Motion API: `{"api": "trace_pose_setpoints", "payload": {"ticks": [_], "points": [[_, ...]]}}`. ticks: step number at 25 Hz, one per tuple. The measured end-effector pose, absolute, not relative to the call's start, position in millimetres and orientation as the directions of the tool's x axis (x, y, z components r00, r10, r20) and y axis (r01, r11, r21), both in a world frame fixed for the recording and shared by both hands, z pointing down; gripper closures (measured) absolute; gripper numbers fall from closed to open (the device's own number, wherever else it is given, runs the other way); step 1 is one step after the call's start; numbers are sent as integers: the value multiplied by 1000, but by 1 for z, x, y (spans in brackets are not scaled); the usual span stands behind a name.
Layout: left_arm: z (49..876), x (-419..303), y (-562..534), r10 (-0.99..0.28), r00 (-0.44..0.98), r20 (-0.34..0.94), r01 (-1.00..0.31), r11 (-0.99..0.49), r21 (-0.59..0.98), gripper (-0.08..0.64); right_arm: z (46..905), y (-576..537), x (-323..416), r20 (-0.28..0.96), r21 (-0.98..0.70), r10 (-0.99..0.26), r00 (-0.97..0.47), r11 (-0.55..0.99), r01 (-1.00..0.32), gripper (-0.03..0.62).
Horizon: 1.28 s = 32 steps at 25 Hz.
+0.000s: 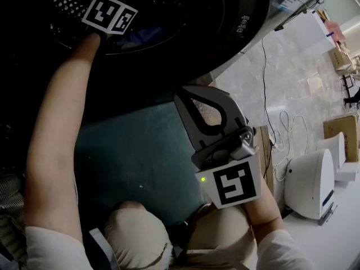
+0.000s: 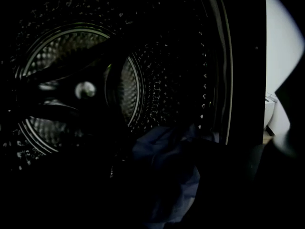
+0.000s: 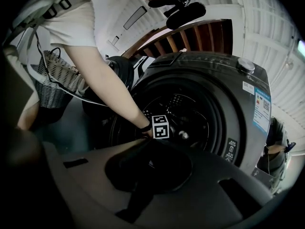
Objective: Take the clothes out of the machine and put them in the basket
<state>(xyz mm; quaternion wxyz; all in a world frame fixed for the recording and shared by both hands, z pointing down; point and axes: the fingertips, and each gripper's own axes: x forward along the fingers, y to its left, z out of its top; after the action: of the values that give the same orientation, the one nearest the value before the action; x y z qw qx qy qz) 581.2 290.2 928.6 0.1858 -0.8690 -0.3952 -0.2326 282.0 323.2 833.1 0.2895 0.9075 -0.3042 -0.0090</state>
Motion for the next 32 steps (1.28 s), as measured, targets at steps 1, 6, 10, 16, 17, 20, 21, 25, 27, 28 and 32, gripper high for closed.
{"api": "trace_pose_setpoints", "payload": {"ticks": [1,6,10,16,17,20,21,25,27,28,32], "points": [[933,583,292,594,572,566,778,-612,-143,60,836,326,282,166,530,-553,817,-648,-547,581],[962,588,298,568,555,608,801,-563,-204,59,848,325,282,204,526,-556,806,-632,-569,581],[981,593,300,549,533,644,810,-552,-199,60,849,322,280,214,537,-564,798,-615,-578,581],[1004,594,316,480,477,736,850,-464,-249,152,851,328,280,240,542,-549,801,-608,-579,581],[1007,590,322,474,463,749,865,-427,-264,207,851,328,280,242,543,-546,802,-609,-579,581],[1018,579,330,446,442,778,887,-345,-306,322,852,330,278,246,546,-539,805,-610,-575,581],[1020,577,329,433,441,786,888,-339,-311,340,852,331,277,245,547,-538,806,-610,-573,581],[1012,572,334,444,487,752,872,-306,-383,414,849,330,273,237,548,-541,807,-611,-571,581],[1001,571,337,456,536,711,844,-285,-454,428,847,330,272,230,546,-543,808,-615,-569,581],[994,571,337,463,563,685,826,-294,-480,431,846,330,271,225,544,-545,808,-617,-568,581],[961,571,322,507,644,573,765,-424,-485,439,840,325,269,196,542,-566,801,-618,-570,581]]}}
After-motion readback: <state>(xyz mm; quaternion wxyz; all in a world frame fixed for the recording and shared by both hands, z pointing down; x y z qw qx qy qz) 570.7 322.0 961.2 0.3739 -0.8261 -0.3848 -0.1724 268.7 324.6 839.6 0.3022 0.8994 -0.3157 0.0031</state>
